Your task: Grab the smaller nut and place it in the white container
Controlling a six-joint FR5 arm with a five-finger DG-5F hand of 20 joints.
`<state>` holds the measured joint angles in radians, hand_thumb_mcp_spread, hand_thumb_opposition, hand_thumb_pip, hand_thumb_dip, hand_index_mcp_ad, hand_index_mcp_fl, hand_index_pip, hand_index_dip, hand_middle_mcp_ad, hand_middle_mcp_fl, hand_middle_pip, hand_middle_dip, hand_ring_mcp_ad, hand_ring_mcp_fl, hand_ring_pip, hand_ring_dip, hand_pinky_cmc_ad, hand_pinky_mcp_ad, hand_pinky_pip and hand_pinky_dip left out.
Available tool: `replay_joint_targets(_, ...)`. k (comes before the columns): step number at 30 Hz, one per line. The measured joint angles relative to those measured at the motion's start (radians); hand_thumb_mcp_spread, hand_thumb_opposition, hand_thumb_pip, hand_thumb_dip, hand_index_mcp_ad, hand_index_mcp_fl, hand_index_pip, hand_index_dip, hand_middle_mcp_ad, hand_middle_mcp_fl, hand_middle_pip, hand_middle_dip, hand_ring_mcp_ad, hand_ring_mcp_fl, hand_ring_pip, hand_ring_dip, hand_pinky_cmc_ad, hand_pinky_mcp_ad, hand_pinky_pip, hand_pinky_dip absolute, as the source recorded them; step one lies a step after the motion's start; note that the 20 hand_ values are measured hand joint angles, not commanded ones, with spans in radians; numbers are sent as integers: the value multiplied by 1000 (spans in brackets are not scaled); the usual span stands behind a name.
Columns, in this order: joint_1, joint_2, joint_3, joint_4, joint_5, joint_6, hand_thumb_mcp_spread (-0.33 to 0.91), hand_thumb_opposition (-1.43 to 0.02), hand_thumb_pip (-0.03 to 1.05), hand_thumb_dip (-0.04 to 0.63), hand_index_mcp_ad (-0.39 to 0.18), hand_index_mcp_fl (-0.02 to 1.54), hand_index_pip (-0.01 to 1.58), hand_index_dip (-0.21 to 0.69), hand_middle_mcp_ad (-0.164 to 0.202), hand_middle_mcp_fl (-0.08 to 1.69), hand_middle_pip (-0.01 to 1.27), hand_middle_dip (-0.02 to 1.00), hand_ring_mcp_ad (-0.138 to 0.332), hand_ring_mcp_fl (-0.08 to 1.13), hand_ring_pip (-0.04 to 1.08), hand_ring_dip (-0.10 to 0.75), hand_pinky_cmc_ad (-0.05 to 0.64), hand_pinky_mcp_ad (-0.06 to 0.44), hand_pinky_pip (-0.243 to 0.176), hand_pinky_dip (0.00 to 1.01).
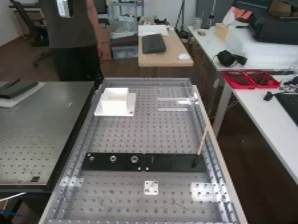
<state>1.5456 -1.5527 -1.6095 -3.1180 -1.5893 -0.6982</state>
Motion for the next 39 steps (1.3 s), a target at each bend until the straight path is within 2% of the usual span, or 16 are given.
replay_joint_targets(1,0,0,0,0,0,0,23,-54,52,0,-16,-7,5,19,30,-16,9,24,68,0,7,14,61,49,-10,23)
replay_joint_targets(2,0,1,-2,1,0,0,87,-175,178,9,-16,-7,2,31,21,-12,24,33,65,0,5,17,63,59,-10,28)
replay_joint_targets(3,-1,1,-4,1,0,-1,195,-314,354,35,-17,-9,7,72,9,-12,51,45,70,0,14,17,79,86,-10,51)
replay_joint_targets(4,-1,2,-4,2,0,-1,229,-394,414,38,-14,-3,14,91,0,-12,68,61,68,0,12,24,96,101,-12,75)
replay_joint_targets(7,-1,3,-9,3,1,0,260,-538,374,51,-21,-7,38,202,0,-16,91,127,73,0,42,51,201,185,-28,152)
replay_joint_targets(9,-1,4,-14,4,0,1,274,-604,387,47,-17,-5,45,225,2,-7,108,159,106,-2,61,61,246,241,-28,169)
replay_joint_targets(11,0,5,-17,4,1,0,278,-648,408,49,-17,-2,54,260,0,-14,117,169,126,0,63,70,297,265,-24,185)
replay_joint_targets(12,1,6,-20,5,3,-1,274,-663,410,47,-17,-2,51,264,2,-10,120,175,134,0,51,68,318,276,-44,201)
replay_joint_targets(14,3,8,-24,6,7,-1,274,-698,410,47,-17,9,52,279,3,-12,119,192,152,0,66,86,328,293,-58,227)
replay_joint_targets(16,5,10,-26,7,10,-1,274,-695,410,47,-17,0,51,293,3,3,126,206,150,-2,73,93,356,311,-61,227)
replay_joint_targets(19,8,12,-30,11,14,-1,276,-730,456,51,-17,9,70,304,5,0,124,208,169,-3,80,93,370,311,-61,243)
replay_joint_targets(20,9,13,-32,12,15,0,271,-730,456,47,-17,9,70,304,5,2,129,215,169,-3,80,99,384,314,-58,248)
replay_joint_targets(21,10,13,-32,13,15,0,265,-730,456,47,-21,9,65,302,9,5,136,222,171,-3,75,101,379,311,-75,241)
replay_joint_targets(30,12,13,-31,17,14,3,265,-745,454,49,-17,9,68,312,7,5,138,223,166,-3,80,101,394,330,-75,258)
replay_joint_targets(33,12,10,-27,13,9,1,271,-742,456,45,-17,9,68,312,12,2,138,223,187,-3,80,101,394,330,-75,258)
replay_joint_targets(39,11,6,-19,7,3,-2,253,-759,464,49,-21,9,68,312,17,5,136,223,188,-3,80,101,394,330,-75,258)
